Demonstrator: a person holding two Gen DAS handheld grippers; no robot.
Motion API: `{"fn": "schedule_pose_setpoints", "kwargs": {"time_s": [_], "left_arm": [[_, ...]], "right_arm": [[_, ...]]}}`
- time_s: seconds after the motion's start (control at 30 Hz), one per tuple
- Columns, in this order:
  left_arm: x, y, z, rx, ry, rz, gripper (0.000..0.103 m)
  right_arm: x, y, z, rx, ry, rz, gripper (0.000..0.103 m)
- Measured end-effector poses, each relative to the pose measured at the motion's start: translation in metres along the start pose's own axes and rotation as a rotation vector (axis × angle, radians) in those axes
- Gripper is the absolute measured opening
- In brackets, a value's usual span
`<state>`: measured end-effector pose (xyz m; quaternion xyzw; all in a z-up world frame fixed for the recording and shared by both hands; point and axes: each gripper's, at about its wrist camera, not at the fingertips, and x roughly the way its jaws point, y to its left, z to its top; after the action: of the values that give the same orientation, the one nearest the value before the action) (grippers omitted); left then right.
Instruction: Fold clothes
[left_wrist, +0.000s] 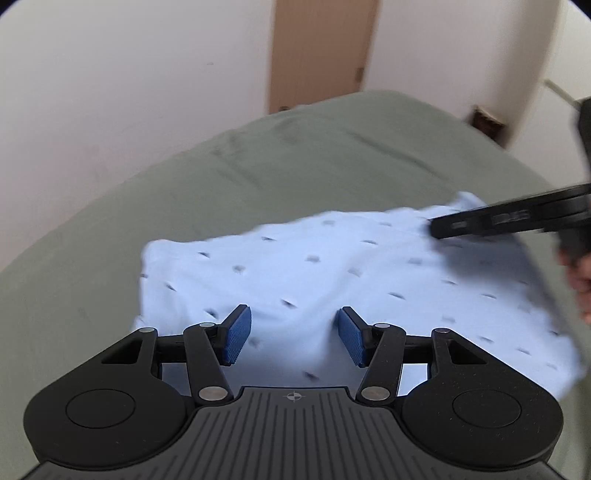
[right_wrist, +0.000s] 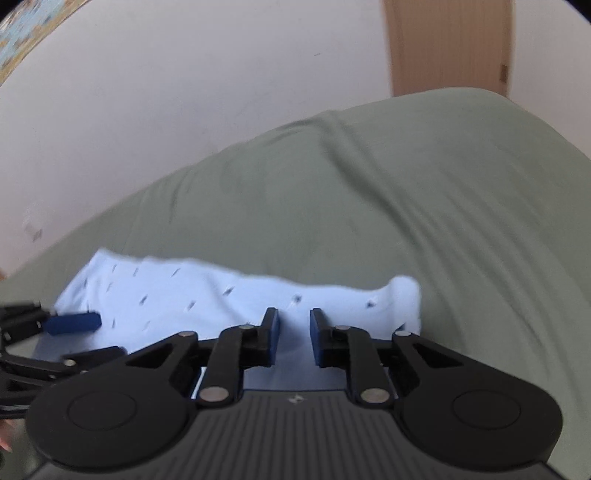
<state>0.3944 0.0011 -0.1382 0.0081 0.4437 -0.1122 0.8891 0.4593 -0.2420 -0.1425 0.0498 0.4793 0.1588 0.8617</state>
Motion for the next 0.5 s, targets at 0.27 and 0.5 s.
{"fn": "schedule_pose_setpoints", "kwargs": {"time_s": [0.27,0.5], "left_arm": [[0.004,0.053,0.014,-0.085,0.0,0.165,0.052],[-0.046,0.055,-0.007,-0.177,0.016,0.078,0.052]], "right_arm": [[-0.026,-0.034,0.0,0.064,-0.044,-0.025,0.015],[-0.109,-0.049,-0.039,0.2,-0.126,0.031,0.048]]}}
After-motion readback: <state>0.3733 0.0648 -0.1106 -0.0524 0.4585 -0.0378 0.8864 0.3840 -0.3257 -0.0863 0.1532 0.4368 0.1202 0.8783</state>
